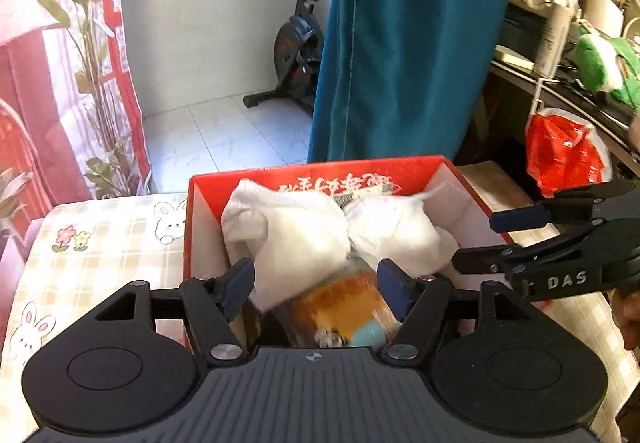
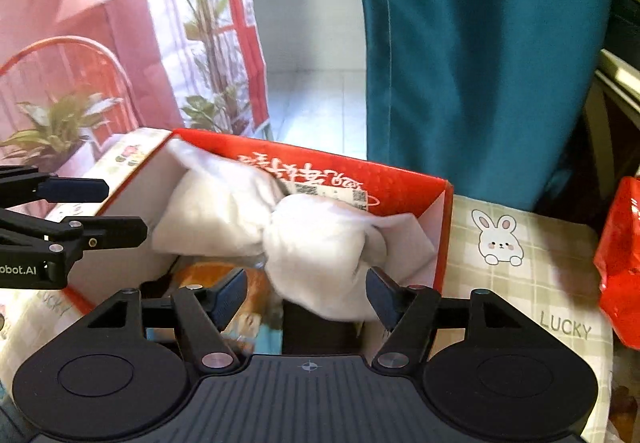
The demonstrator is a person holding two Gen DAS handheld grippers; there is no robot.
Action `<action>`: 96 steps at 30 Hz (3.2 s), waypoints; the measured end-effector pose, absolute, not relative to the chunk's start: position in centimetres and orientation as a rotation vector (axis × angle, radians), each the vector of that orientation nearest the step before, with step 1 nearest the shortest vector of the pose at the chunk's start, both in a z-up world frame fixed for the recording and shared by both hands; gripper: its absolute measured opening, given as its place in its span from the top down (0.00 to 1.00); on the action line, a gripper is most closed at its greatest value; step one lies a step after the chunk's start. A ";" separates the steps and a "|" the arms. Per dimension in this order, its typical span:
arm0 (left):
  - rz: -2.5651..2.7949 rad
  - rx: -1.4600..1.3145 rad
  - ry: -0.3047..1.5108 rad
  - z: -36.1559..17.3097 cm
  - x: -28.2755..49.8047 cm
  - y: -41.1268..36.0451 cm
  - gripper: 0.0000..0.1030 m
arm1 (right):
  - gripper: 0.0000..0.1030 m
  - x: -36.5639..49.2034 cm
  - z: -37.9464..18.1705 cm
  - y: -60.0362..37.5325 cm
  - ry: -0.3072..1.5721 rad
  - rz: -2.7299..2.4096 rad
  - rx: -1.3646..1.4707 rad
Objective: Organize soft objects
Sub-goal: 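Lower the white mesh cloth into the red box and open the left tool, then move the left tool to the white cloth bundle and grasp it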
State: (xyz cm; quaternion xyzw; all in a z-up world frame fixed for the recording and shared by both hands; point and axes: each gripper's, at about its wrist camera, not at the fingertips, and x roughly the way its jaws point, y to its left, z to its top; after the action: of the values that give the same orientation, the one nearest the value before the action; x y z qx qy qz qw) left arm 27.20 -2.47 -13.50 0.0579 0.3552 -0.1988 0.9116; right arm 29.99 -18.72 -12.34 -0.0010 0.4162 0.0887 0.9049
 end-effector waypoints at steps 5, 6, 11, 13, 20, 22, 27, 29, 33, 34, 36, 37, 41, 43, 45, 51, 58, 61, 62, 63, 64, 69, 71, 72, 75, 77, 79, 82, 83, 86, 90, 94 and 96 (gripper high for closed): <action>-0.429 0.105 0.701 -13.4 23.1 -1.4 0.32 | 0.39 25.6 -11.2 -18.7 0.792 0.217 0.006; -0.432 0.103 0.691 -13.5 22.2 -1.3 0.32 | 0.39 24.7 -11.0 -18.6 0.777 0.225 0.010; -0.432 0.080 0.670 -15.3 18.8 -0.4 0.32 | 0.40 20.3 -11.0 -18.8 0.712 0.248 0.059; -0.425 0.062 0.686 -16.5 18.0 -0.2 0.32 | 0.40 18.9 -11.7 -19.0 0.703 0.249 0.084; -0.361 -0.020 0.762 -20.6 16.4 1.6 0.32 | 0.45 14.1 -16.4 -19.0 0.745 0.244 0.163; -0.349 -0.043 0.770 -21.3 15.9 2.2 0.32 | 0.47 12.8 -17.5 -19.0 0.761 0.239 0.172; -0.317 -0.058 0.753 -21.9 14.8 2.8 0.32 | 0.53 9.8 -19.8 -18.8 0.801 0.228 0.146; -0.311 -0.059 0.747 -22.0 14.5 2.6 0.32 | 0.54 8.9 -20.4 -18.8 0.811 0.226 0.151; -0.327 -0.056 0.756 -22.6 13.8 2.0 0.32 | 0.55 8.3 -21.4 -18.6 0.839 0.223 0.122; -0.330 -0.052 0.760 -22.8 13.7 1.9 0.32 | 0.55 8.2 -21.5 -18.5 0.845 0.221 0.111; -0.335 -0.054 0.777 -23.3 13.7 1.8 0.32 | 0.55 8.1 -21.7 -18.5 0.855 0.219 0.109; -0.338 -0.061 0.789 -23.7 13.8 1.9 0.32 | 0.55 8.0 -21.8 -18.5 0.862 0.220 0.111; -0.351 -0.103 0.834 -24.5 14.2 2.0 0.32 | 0.55 8.1 -22.2 -18.4 0.882 0.210 0.093; -0.375 -0.134 0.848 -24.7 14.4 1.9 0.32 | 0.55 8.2 -22.4 -18.5 0.889 0.207 0.095; -0.377 -0.124 0.853 -25.0 14.7 1.6 0.32 | 0.55 8.4 -22.7 -18.5 0.897 0.208 0.094; -0.352 -0.155 0.886 -26.1 15.3 2.0 0.71 | 0.55 8.5 -23.0 -17.9 0.903 0.220 0.061; -0.302 -0.160 0.847 -26.2 15.1 3.2 0.88 | 0.58 8.9 -23.3 -17.7 0.906 0.224 0.054; -0.224 -0.161 0.834 -26.2 15.2 4.3 0.89 | 0.58 9.1 -23.4 -17.2 0.897 0.229 0.017; -0.200 -0.171 0.835 -26.3 15.3 4.8 0.89 | 0.58 9.3 -23.4 -16.9 0.897 0.228 0.002; -0.182 -0.179 0.835 -26.4 15.3 5.2 0.89 | 0.58 9.5 -23.5 -16.8 0.898 0.231 0.000; -0.171 -0.184 0.836 -26.4 15.4 5.5 0.89 | 0.58 9.6 -23.6 -16.8 0.898 0.234 0.004; -0.156 -0.194 0.854 -26.9 15.5 6.1 0.89 | 0.58 10.9 -23.7 -16.1 0.880 0.258 0.001; -0.158 -0.184 0.855 -26.9 15.6 5.8 0.89 | 0.59 11.4 -23.8 -15.7 0.871 0.265 -0.004; -0.159 -0.181 0.856 -26.9 15.6 5.7 0.89 | 0.60 11.6 -23.9 -15.5 0.871 0.271 -0.005; -0.162 -0.176 0.864 -27.3 15.5 5.9 0.89 | 0.66 11.9 -24.5 -15.2 0.872 0.270 -0.012; -0.163 -0.170 0.869 -27.5 15.5 5.9 0.89 | 0.71 11.9 -24.9 -15.2 0.862 0.256 0.005; -0.164 -0.167 0.873 -27.6 15.5 5.9 0.89 | 0.79 11.9 -25.2 -15.5 0.843 0.235 0.022; -0.166 -0.164 0.878 -27.8 15.5 5.8 0.89 | 0.84 11.9 -25.8 -16.5 0.828 0.222 0.081; -0.167 -0.162 0.881 -27.9 15.5 5.7 0.89 | 0.85 11.9 -26.0 -16.7 0.816 0.219 0.102; -0.168 -0.155 0.890 -28.1 15.4 5.6 0.89 | 0.85 11.6 -26.4 -17.0 0.779 0.216 0.120; -0.170 -0.156 0.897 -28.3 15.3 5.5 0.89 | 0.86 11.1 -26.9 -17.0 0.743 0.225 0.115; -0.167 -0.139 0.898 -28.4 15.1 5.2 0.89 | 0.85 10.7 -27.5 -17.4 0.711 0.236 0.142; -0.165 -0.135 0.899 -28.4 15.1 5.1 0.89 | 0.85 10.4 -27.7 -17.5 0.694 0.242 0.144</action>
State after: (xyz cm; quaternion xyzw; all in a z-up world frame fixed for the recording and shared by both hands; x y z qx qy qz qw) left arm 15.09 5.08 -28.40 -0.0653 0.4337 -0.0795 0.8952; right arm 10.43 -17.47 -27.72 0.0701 0.3391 0.1183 0.9306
